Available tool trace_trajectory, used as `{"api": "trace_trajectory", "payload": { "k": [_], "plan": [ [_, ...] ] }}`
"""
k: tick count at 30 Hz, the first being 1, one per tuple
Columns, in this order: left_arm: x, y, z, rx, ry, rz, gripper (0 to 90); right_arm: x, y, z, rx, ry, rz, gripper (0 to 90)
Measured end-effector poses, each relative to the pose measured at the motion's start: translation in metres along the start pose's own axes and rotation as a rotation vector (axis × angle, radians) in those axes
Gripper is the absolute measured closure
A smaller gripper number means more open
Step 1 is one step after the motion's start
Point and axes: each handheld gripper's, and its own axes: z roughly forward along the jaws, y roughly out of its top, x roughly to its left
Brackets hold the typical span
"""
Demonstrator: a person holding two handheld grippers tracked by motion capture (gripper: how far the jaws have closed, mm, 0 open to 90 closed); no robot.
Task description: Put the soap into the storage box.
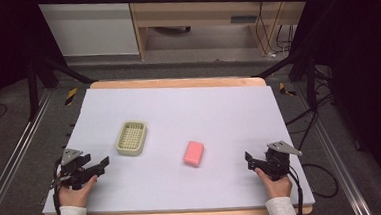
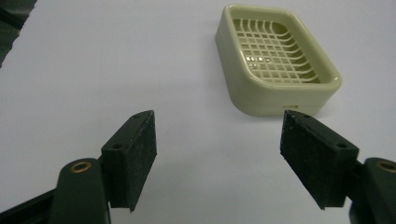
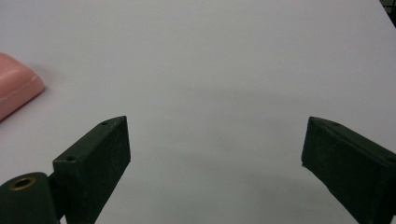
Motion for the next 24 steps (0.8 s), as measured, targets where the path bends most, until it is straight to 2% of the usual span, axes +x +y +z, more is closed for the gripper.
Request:
{"api": "trace_trajectory", "payload": {
  "k": [3, 11, 15, 24],
  "plan": [
    [-0.004, 0.002, -0.003, -0.021, -0.003, 0.008, 28.1, 0.0, 0.0, -0.001, -0.004, 0.008, -0.003, 8.4],
    [-0.01, 0.005, -0.007, -0.037, -0.029, 0.018, 29.8, 0.003, 0.0, -0.002, -0.005, 0.012, -0.01, 8.4],
    [-0.015, 0.006, -0.007, -0.036, -0.032, 0.026, 29.8, 0.003, 0.0, -0.002, -0.003, 0.017, -0.011, 8.4],
    [-0.026, 0.009, -0.008, -0.03, -0.077, 0.022, 29.6, 0.002, 0.0, -0.003, -0.019, 0.01, -0.009, 8.6]
  ]
}}
